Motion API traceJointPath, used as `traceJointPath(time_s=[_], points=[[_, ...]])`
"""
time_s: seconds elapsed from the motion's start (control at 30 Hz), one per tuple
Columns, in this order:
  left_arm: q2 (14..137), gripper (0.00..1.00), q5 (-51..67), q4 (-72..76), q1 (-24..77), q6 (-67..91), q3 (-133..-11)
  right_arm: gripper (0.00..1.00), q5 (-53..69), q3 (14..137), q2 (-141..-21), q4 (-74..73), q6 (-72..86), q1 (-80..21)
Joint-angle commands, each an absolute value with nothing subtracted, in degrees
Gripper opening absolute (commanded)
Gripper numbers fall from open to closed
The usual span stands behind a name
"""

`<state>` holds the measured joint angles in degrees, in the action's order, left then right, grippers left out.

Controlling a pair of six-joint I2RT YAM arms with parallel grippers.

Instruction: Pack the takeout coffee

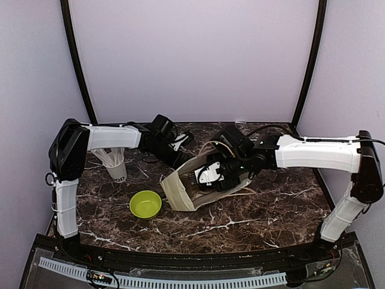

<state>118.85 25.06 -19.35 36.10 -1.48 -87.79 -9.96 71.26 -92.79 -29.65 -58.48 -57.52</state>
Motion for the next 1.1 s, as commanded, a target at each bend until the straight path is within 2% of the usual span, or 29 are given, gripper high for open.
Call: traceJointPath(time_s=[0.0, 0.57, 1.07], points=[[118.8, 0.73, 32.4, -20.2, 36.7, -3.3, -87.6, 0.49, -7.6, 75.8, -95.0, -31.8, -55.2, -55.8], [120.6, 0.68, 45.7, -19.0, 36.8, -5.3, -86.4, 0.48, -0.3, 85.0, -98.9, -44.0, -53.1, -54.4], [121.2, 0.66, 56.2, -19.5, 37.5, -7.4, -85.2, 0.48, 12.1, 97.2, -104.5, -56.9, -55.0, -51.3]])
